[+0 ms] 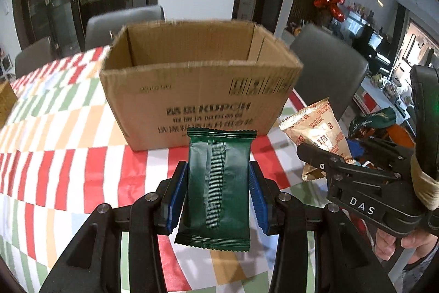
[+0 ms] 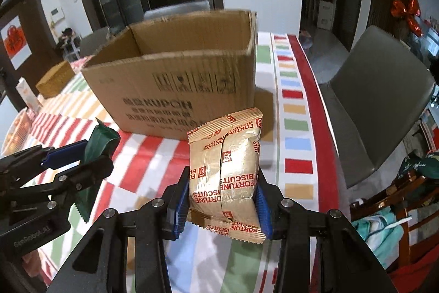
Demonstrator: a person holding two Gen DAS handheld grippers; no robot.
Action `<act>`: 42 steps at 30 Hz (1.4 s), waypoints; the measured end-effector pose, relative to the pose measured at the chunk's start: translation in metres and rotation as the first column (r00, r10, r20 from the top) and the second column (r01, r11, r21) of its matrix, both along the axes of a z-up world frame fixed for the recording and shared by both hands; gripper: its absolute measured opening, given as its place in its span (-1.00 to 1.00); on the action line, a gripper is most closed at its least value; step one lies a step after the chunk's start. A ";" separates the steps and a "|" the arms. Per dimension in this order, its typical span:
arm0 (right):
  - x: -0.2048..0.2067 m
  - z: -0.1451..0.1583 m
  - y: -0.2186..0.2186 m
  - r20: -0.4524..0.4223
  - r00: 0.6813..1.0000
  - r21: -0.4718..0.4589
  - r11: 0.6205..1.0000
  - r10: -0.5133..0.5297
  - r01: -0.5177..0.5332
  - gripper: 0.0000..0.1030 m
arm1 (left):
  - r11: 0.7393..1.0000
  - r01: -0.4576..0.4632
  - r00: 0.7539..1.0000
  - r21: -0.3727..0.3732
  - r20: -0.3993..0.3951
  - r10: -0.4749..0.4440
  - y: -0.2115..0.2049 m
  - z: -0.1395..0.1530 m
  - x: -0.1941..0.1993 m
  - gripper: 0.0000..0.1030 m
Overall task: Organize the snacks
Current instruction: 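Carry the green bar and biscuit packet over the box and open both tools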
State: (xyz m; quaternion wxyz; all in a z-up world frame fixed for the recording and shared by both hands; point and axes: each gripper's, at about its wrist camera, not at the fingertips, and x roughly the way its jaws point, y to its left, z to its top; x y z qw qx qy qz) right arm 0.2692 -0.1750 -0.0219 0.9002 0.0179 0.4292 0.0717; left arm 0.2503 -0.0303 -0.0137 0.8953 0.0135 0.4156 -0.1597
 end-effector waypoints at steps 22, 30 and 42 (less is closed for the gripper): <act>-0.001 0.091 0.009 0.203 0.979 0.010 1.000 0.009 -0.012 -0.17 | 0.999 -0.039 0.979 -0.006 0.199 0.040 0.004 0.082 0.004 -0.16; 0.024 0.110 0.017 0.229 0.973 -0.018 1.000 0.029 -0.025 -0.17 | 0.999 -0.045 0.976 -0.003 0.213 0.044 0.010 0.099 0.033 -0.16; 0.078 0.110 0.025 0.171 0.984 -0.046 0.998 0.048 -0.041 -0.17 | 0.998 -0.062 0.988 0.010 0.143 0.060 0.017 0.093 0.099 -0.16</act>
